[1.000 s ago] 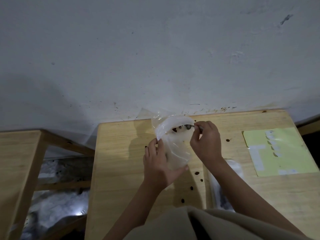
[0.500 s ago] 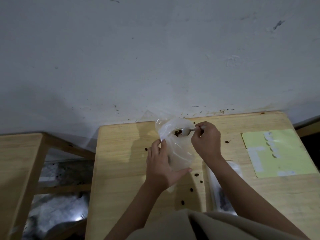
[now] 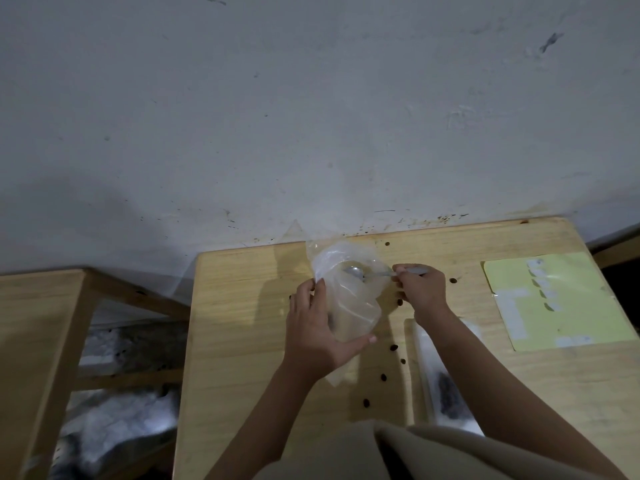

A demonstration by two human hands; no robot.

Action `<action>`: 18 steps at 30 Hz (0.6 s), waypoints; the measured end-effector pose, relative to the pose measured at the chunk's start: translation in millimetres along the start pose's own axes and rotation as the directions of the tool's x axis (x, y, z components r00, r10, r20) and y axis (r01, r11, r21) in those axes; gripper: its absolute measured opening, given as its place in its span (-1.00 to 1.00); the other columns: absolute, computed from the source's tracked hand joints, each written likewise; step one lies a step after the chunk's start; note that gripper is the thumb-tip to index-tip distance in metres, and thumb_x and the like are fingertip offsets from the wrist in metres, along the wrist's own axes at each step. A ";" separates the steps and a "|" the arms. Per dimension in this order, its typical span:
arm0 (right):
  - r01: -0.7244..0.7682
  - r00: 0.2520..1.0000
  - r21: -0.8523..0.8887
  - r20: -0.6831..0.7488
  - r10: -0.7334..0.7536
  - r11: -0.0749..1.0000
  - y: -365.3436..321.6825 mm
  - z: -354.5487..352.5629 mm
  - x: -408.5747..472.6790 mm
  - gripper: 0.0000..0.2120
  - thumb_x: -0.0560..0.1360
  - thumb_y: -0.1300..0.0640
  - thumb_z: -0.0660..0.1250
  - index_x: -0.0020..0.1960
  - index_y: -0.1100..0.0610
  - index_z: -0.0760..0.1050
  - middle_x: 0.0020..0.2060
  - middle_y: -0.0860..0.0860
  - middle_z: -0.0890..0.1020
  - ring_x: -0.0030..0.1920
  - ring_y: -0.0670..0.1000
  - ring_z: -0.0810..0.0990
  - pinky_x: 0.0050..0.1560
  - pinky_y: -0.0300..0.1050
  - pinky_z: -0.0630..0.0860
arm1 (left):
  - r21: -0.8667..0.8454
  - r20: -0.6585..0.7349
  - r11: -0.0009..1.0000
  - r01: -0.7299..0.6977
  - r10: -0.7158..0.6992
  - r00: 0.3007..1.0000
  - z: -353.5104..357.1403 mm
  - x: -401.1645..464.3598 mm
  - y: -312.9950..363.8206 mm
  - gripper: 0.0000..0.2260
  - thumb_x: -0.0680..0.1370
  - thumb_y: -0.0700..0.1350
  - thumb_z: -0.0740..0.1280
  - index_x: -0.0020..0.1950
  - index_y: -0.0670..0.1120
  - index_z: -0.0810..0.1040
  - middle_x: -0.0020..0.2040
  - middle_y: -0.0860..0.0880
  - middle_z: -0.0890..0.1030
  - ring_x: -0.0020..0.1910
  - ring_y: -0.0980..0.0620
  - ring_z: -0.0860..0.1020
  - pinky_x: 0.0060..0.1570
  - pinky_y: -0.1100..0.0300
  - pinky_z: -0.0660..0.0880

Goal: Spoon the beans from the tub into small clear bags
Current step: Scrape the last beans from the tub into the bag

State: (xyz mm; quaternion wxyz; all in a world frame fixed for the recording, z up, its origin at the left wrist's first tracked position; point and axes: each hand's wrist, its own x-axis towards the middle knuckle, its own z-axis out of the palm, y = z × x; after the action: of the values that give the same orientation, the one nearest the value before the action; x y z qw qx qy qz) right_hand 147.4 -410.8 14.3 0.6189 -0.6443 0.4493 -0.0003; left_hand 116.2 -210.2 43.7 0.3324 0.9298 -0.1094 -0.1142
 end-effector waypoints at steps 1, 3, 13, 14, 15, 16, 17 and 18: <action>-0.045 0.999 0.031 0.008 0.044 0.999 1.4 0.4 -0.4 -0.90 0.48 0.27 0.34 -0.09 0.27 0.63 -0.30 0.10 0.62 -0.21 0.09 0.57 -0.18 0.00 0.55 | -0.005 0.006 1.000 0.003 -0.003 1.000 0.2 -0.4 -0.9 0.08 0.15 0.46 0.39 0.50 -0.06 0.14 0.34 0.04 0.21 0.28 0.09 0.18 0.27 0.10 0.30; -0.121 0.992 0.104 0.047 0.117 0.987 4.6 1.4 -2.9 -0.91 0.49 0.28 0.33 -0.10 0.25 0.62 -0.29 0.10 0.60 -0.23 0.05 0.55 -0.25 -0.07 0.52 | -0.007 0.011 1.000 0.009 -0.009 1.000 0.9 -0.9 -4.0 0.09 0.15 0.46 0.40 0.50 -0.08 0.15 0.34 0.02 0.23 0.30 0.06 0.20 0.29 0.06 0.32; -0.277 0.960 0.353 0.050 0.277 0.894 10.5 6.1 -10.9 -0.91 0.50 0.32 0.30 -0.09 0.28 0.59 -0.30 0.10 0.57 -0.29 -0.01 0.53 -0.29 -0.13 0.49 | 0.014 -0.031 0.996 0.084 -0.084 0.996 0.7 -5.6 -14.6 0.10 0.12 0.45 0.41 0.50 -0.10 0.17 0.32 -0.01 0.28 0.25 -0.01 0.28 0.22 0.01 0.39; -0.259 0.964 0.360 0.034 0.265 0.896 10.4 5.2 -10.8 -0.91 0.49 0.31 0.31 -0.07 0.28 0.59 -0.30 0.10 0.57 -0.29 -0.01 0.53 -0.29 -0.12 0.50 | 0.010 -0.034 0.995 0.095 -0.094 0.995 0.4 -5.6 -14.6 0.11 0.12 0.45 0.40 0.50 -0.11 0.17 0.32 -0.01 0.27 0.26 -0.01 0.27 0.24 0.01 0.38; -0.245 0.967 0.364 0.025 0.254 0.898 10.0 4.2 -10.7 -0.92 0.49 0.30 0.32 -0.08 0.27 0.59 -0.30 0.10 0.57 -0.29 -0.01 0.53 -0.29 -0.12 0.50 | 0.008 -0.035 0.995 0.102 -0.102 0.994 -0.1 -5.4 -14.6 0.12 0.12 0.45 0.39 0.51 -0.11 0.16 0.33 -0.02 0.27 0.27 -0.01 0.26 0.25 0.01 0.36; -0.234 0.970 0.367 0.021 0.244 0.900 9.3 2.8 -11.2 -0.93 0.49 0.30 0.32 -0.11 0.26 0.59 -0.30 0.10 0.57 -0.30 -0.01 0.53 -0.28 -0.13 0.50 | 0.009 -0.034 0.994 0.107 -0.107 0.994 -0.8 -5.0 -14.6 0.12 0.12 0.45 0.40 0.51 -0.11 0.15 0.34 -0.02 0.26 0.28 -0.01 0.25 0.26 0.02 0.35; -0.224 0.972 0.364 0.019 0.233 0.904 8.9 1.2 -11.9 -0.93 0.49 0.30 0.32 -0.12 0.24 0.59 -0.30 0.11 0.57 -0.30 -0.01 0.53 -0.28 -0.13 0.50 | 0.012 -0.033 0.994 0.111 -0.110 0.993 -1.3 -4.8 -14.9 0.12 0.12 0.44 0.41 0.51 -0.11 0.14 0.35 -0.02 0.25 0.29 0.00 0.24 0.27 0.03 0.34; -0.210 0.976 0.359 0.017 0.218 0.909 8.5 -0.5 -13.1 -0.93 0.49 0.29 0.33 -0.12 0.24 0.59 -0.29 0.11 0.57 -0.29 -0.01 0.53 -0.28 -0.14 0.50 | 0.016 -0.030 0.993 0.114 -0.113 0.993 -2.0 -4.6 -15.1 0.12 0.13 0.44 0.41 0.51 -0.10 0.14 0.35 -0.02 0.24 0.29 0.00 0.23 0.27 0.04 0.33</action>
State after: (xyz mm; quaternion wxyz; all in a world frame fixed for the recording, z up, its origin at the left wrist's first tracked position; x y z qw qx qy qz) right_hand 134.4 -402.1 14.9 0.7169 -0.4673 0.5169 -0.0221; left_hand 114.3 -196.3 36.1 0.3186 0.9390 -0.0524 -0.1184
